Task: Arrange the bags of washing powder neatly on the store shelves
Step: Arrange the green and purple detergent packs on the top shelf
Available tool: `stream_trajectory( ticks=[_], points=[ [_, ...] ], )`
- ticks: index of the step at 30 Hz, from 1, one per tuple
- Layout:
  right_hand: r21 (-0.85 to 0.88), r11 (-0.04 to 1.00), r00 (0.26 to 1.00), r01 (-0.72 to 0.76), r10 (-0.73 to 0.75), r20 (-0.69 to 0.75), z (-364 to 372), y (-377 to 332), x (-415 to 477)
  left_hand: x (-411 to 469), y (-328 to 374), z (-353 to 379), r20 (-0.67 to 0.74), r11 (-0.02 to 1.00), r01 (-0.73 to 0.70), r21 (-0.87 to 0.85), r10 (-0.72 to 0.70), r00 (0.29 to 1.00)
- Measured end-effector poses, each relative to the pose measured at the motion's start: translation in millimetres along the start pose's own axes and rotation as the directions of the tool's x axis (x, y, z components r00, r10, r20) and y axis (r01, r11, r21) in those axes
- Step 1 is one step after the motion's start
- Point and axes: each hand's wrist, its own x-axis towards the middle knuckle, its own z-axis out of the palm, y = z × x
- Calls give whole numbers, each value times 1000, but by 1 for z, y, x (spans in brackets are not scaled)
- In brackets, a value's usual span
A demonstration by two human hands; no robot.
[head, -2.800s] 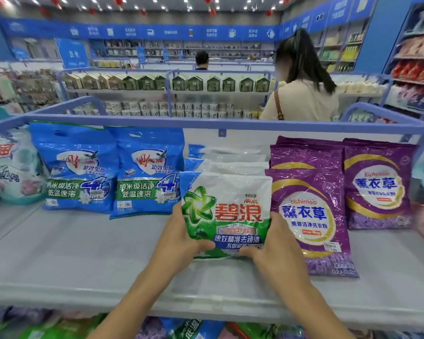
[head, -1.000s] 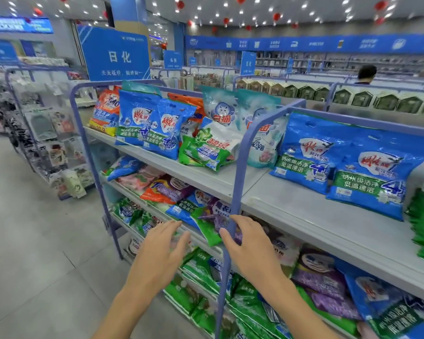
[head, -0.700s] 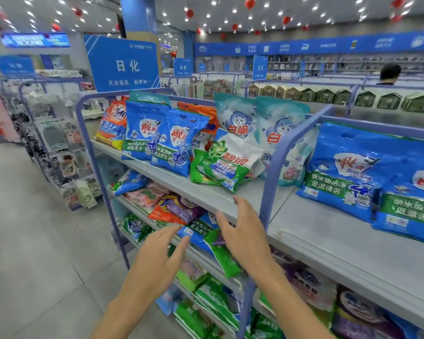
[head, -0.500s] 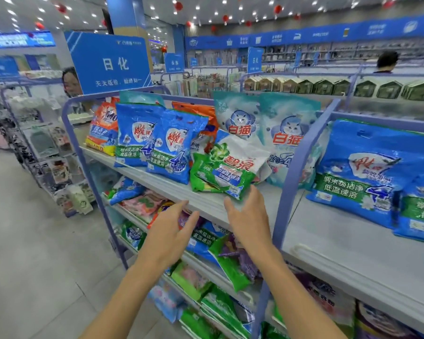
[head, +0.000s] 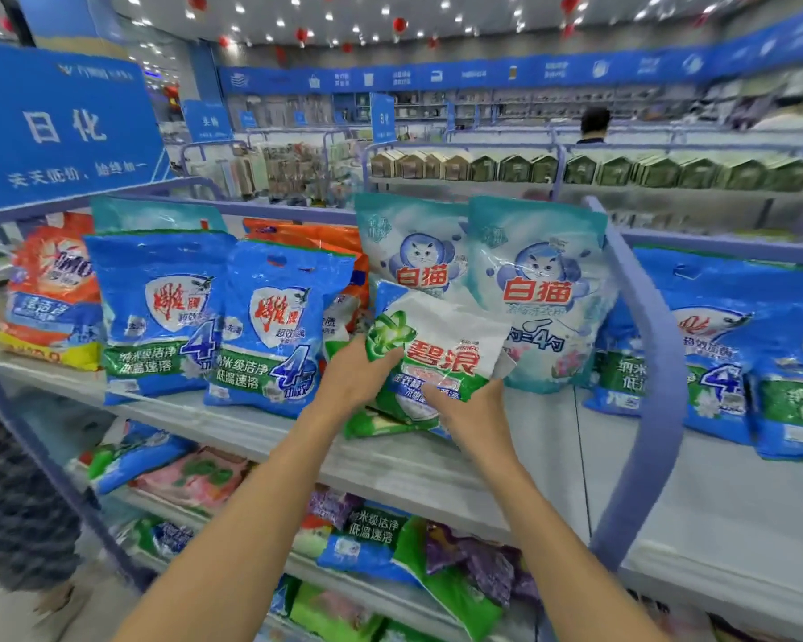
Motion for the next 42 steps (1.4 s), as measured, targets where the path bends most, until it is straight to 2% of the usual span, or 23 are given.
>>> stream_trajectory(
  ticks=[3,5,7,9,12,14,18,21,24,26,29,33,38,42],
  points=[
    [27,1000,1000,2,-1,-25,8,11,12,15,-6,-4,53,982,79,-173,-70,996],
    [5,1000,997,7,-6,-78,5,-7,-4,17,-7,-12,94,937,128,-325,-103,990],
    [15,1000,993,22,-20,-119,1,-18,-22,6,-7,-25,128,881,139,-453,-90,988],
    [91,995,995,41,-32,-94,-4,-20,-42,-12,-9,-38,118,816,112,-567,-53,992],
    [276,961,1000,1,-8,25,-9,-20,-76,-52,-18,-52,30,749,40,-661,-28,999],
    [365,930,996,-46,17,84,-14,-20,-102,-83,-20,-57,-12,667,21,-745,-45,999],
    [454,887,992,-84,30,124,-41,-12,-153,-145,-15,-54,94,537,115,-836,-68,993],
    [500,862,992,-89,30,125,-76,-2,-185,-185,-1,-41,150,494,162,-854,-64,987],
    [530,846,998,-65,43,53,-120,18,-214,-224,25,-15,187,492,178,-852,-31,982],
    [538,841,998,-55,67,-3,-153,33,-236,-247,35,8,276,494,252,-832,-27,961],
    [566,823,992,-38,102,-81,-205,56,-273,-283,46,47,513,627,431,-649,-57,856],
    [586,810,977,-22,143,-160,-273,82,-323,-342,89,101,528,796,370,-479,-76,846],
    [556,826,901,-96,310,-305,-351,118,-369,-403,155,149,507,801,297,-520,9,862],
    [538,843,865,-19,283,-413,-404,123,-397,-433,205,180,586,820,316,-477,29,810]
  ],
)
